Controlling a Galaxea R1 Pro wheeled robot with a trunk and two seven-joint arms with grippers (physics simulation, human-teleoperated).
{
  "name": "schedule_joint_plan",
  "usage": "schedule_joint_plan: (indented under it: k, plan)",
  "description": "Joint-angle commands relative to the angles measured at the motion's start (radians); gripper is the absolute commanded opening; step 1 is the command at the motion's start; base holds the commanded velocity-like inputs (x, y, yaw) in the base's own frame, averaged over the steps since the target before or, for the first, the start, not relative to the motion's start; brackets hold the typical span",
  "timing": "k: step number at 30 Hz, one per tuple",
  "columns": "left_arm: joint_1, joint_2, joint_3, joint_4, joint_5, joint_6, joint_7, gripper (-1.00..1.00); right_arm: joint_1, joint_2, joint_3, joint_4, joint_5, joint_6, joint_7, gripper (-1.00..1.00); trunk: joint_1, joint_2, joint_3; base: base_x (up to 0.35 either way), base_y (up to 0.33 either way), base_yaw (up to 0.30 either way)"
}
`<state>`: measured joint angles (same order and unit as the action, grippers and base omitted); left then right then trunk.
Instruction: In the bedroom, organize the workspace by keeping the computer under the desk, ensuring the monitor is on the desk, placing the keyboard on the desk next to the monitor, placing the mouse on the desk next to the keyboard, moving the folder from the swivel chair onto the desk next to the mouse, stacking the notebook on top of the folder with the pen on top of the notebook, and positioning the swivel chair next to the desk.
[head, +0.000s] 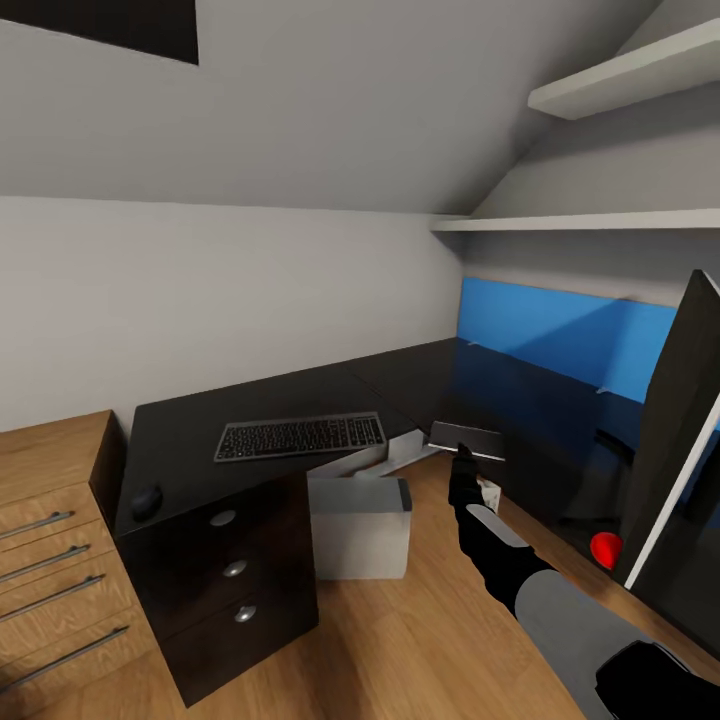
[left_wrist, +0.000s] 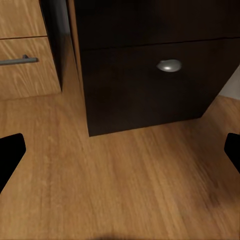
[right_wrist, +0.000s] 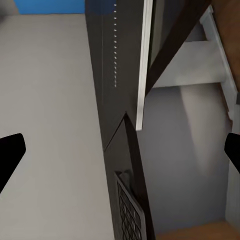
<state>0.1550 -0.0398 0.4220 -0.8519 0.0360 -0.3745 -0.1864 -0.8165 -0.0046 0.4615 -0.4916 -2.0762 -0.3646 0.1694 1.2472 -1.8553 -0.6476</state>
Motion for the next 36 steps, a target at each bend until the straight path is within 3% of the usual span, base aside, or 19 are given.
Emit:
schedule_joint_plan:
  k: [1, 10, 16, 36]
  plan:
    - [0.0, -0.001, 0.004, -0.001, 0.004, 0.0, -0.009, 1.0, -0.001, -0.001, 0.007, 0.001, -0.011, -0.006, 0.006, 1.0, 0.0, 0.0, -0.001, 0.019, 0.0, 0.0]
    - [0.0, -0.001, 0.004, -0.001, 0.005, 0.0, -0.009, 1.0, -0.001, -0.001, 0.007, 0.0, -0.012, 0.0, -0.02, 1.0, 0.0, 0.0, -0.001, 0.007, 0.0, 0.0]
    - [0.0, -0.001, 0.004, -0.001, 0.005, 0.0, -0.009, 1.0, -0.001, -0.002, 0.005, 0.001, -0.011, 0.058, -0.049, 1.0, 0.0, 0.0, -0.001, 0.001, 0.0, 0.0]
    - [0.0, -0.002, 0.005, -0.001, 0.005, 0.0, -0.008, 1.0, -0.003, -0.01, 0.005, 0.001, -0.01, 0.102, -0.056, 1.0, 0.0, 0.0, -0.001, 0.026, 0.0, 0.0]
